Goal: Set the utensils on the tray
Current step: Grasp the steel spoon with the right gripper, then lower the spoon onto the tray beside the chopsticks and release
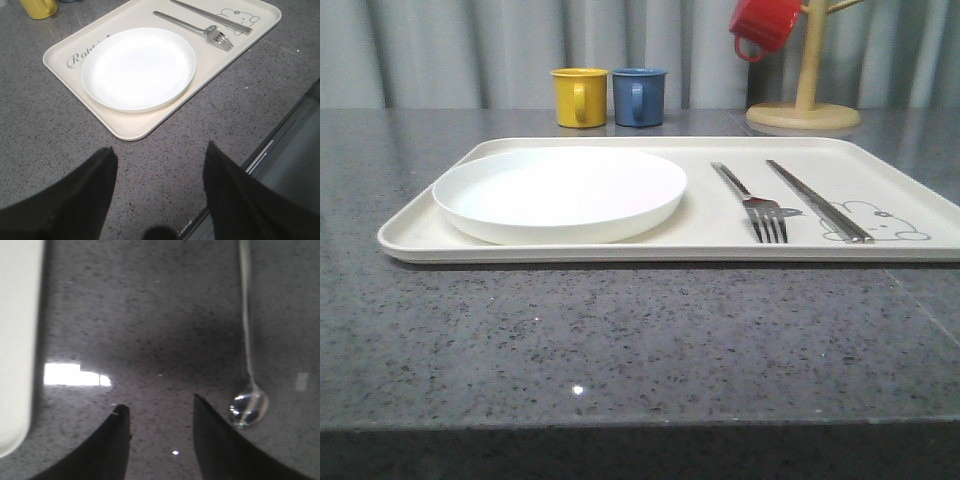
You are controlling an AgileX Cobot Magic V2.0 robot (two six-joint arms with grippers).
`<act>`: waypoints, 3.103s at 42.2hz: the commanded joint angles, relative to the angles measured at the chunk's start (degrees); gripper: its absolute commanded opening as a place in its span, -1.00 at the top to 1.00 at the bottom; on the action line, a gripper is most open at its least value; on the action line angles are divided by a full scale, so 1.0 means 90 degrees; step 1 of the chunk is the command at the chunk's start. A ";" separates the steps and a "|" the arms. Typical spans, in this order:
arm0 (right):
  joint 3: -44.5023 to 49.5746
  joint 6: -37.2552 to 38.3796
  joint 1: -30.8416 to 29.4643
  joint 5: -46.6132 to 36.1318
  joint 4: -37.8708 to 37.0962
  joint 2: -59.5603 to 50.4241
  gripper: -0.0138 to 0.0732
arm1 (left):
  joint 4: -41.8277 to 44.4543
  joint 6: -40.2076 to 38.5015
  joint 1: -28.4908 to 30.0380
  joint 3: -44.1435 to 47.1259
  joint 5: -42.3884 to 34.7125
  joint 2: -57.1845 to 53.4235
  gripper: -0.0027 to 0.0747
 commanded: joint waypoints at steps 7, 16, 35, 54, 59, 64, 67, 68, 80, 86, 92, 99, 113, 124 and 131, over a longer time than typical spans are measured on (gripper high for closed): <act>-0.0196 -0.0393 -0.0673 -0.0439 -0.0218 0.0200 -0.09 | -0.0054 -0.0043 -0.0049 -0.0174 -0.0461 0.0032 -0.07; -0.0196 -0.0401 -0.0977 -0.0661 -0.0431 0.0672 -0.09 | -0.0054 -0.0043 -0.0049 -0.0174 -0.0461 0.0032 -0.07; -0.0196 -0.0406 -0.1030 -0.1157 -0.0446 0.1373 -0.09 | -0.0054 -0.0043 -0.0049 -0.0174 -0.0461 0.0032 -0.07; -0.0196 -0.0406 -0.1030 -0.1126 -0.0446 0.1472 0.62 | -0.0054 -0.0043 -0.0049 -0.0174 -0.0461 0.0032 -0.07; -0.0196 -0.0406 -0.1030 -0.1094 -0.0446 0.1472 0.81 | -0.0054 -0.0043 -0.0049 -0.0174 -0.0461 0.0032 -0.07; -0.0196 -0.0406 -0.1030 -0.1067 -0.0425 0.1429 0.81 | -0.0054 -0.0043 -0.0049 -0.0174 -0.0461 0.0032 -0.07; -0.0196 -0.0406 -0.0993 -0.1058 -0.0331 0.1311 0.81 | -0.0054 -0.0043 -0.0049 -0.0174 -0.0461 0.0032 -0.07; -0.0196 -0.0406 -0.0979 -0.1058 -0.0271 0.1270 0.81 | -0.0054 -0.0043 -0.0049 -0.0174 -0.0461 0.0032 -0.07; -0.0196 -0.0406 -0.0258 -0.0708 0.1188 0.0486 0.81 | -0.0054 -0.0043 -0.0049 -0.0174 -0.0461 0.0032 -0.07; -0.0196 -0.0406 0.0302 -0.0314 0.1915 0.0404 0.81 | -0.0054 -0.0043 -0.0049 -0.0174 -0.0461 0.0032 -0.07; -0.0196 -0.0406 0.0757 -0.0301 0.2687 0.0487 0.81 | -0.0054 -0.0043 -0.0049 -0.0174 -0.0461 0.0032 -0.07; -0.0196 -0.0276 0.0978 -0.0725 0.3077 0.0747 0.81 | -0.0054 -0.0043 -0.0049 -0.0174 -0.0461 0.0032 -0.07; -0.0196 0.0152 0.0958 -0.1247 0.2961 0.1376 0.74 | -0.0054 -0.0043 -0.0049 -0.0174 -0.0461 0.0032 -0.07; -0.0196 0.0300 0.0958 -0.1367 0.2833 0.1408 0.24 | -0.0054 -0.0043 -0.0049 -0.0174 -0.0461 0.0032 -0.07; -0.0196 0.0300 0.0958 -0.1414 0.2827 0.1430 0.19 | -0.0054 -0.0043 -0.0049 -0.0174 -0.0461 0.0032 -0.07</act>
